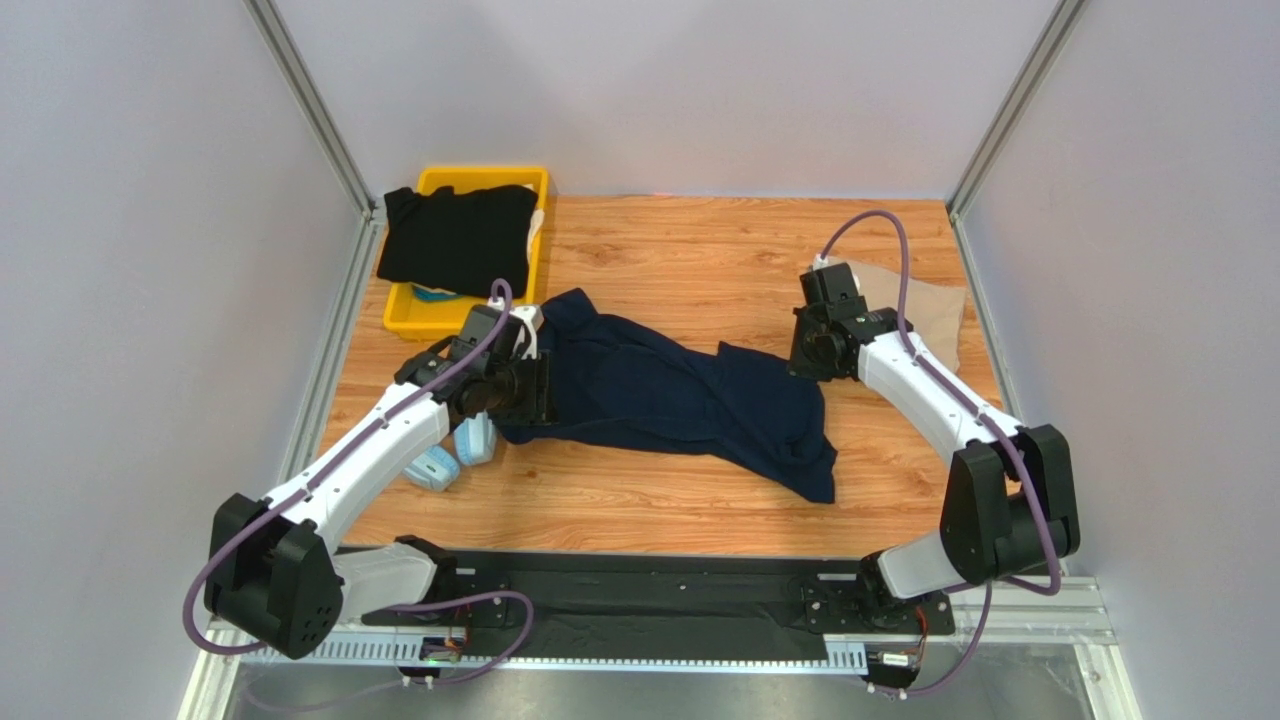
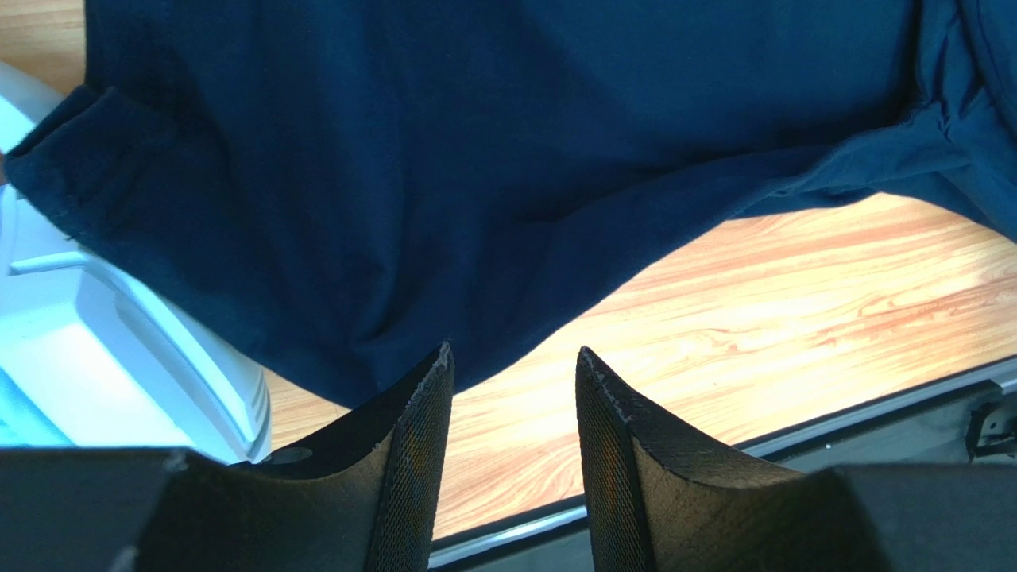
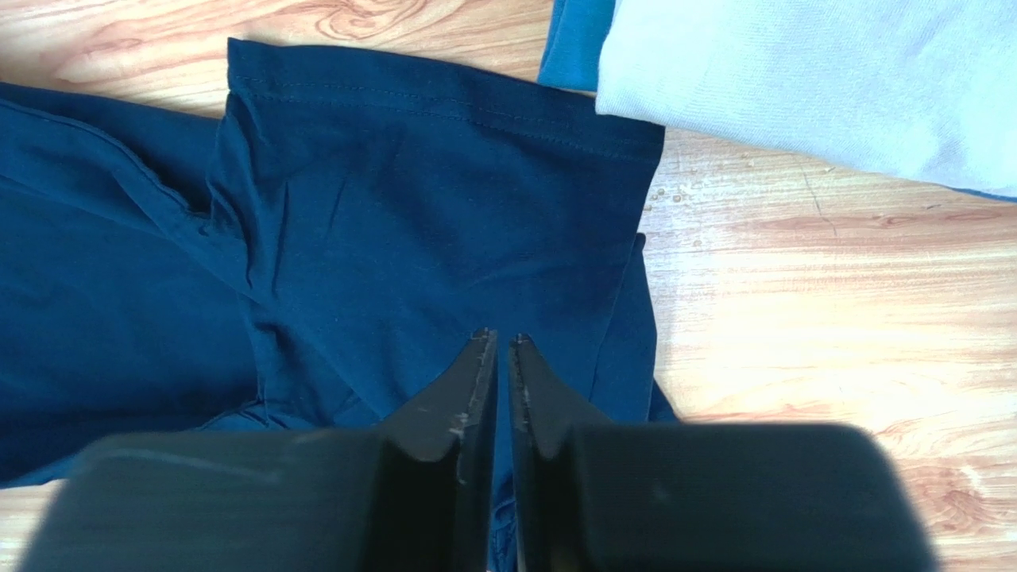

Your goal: Fold and stack the t-shirts

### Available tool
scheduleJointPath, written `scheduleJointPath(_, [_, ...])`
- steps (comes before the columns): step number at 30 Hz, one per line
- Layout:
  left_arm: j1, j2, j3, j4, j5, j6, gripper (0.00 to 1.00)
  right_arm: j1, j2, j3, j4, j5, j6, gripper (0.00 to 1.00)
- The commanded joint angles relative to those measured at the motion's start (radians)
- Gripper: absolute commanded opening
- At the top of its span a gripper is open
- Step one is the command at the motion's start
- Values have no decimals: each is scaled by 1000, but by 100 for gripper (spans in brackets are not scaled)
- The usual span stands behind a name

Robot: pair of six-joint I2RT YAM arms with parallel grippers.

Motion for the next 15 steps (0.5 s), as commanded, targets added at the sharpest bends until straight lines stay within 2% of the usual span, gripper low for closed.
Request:
scheduleJointPath(1, [-12, -3, 38, 12, -15, -8, 50, -1, 2, 10, 20, 17, -10, 7])
scheduleJointPath(4, [-14, -7, 40, 7, -18, -8, 50, -1, 3, 11, 15, 26, -10, 8])
scheduleJointPath(5, [-14, -8, 40, 6, -20, -8, 49, 0, 5, 12, 14, 46, -8, 12])
scheduleJointPath(6, [-17, -8, 43, 6, -21, -8, 49, -1, 6, 12, 11, 60, -8, 20])
scheduleJointPath(8, [-19, -8, 46, 3, -24, -7, 49, -1, 17, 13, 0, 106, 3, 28])
scheduleJointPath(11, [-20, -3, 54, -2, -26, -4, 49, -3, 42, 16, -8, 141, 15, 33])
scheduleJointPath(15, [-22, 0, 60, -8, -30, 1, 49, -3, 83, 28, -26, 154, 24, 34])
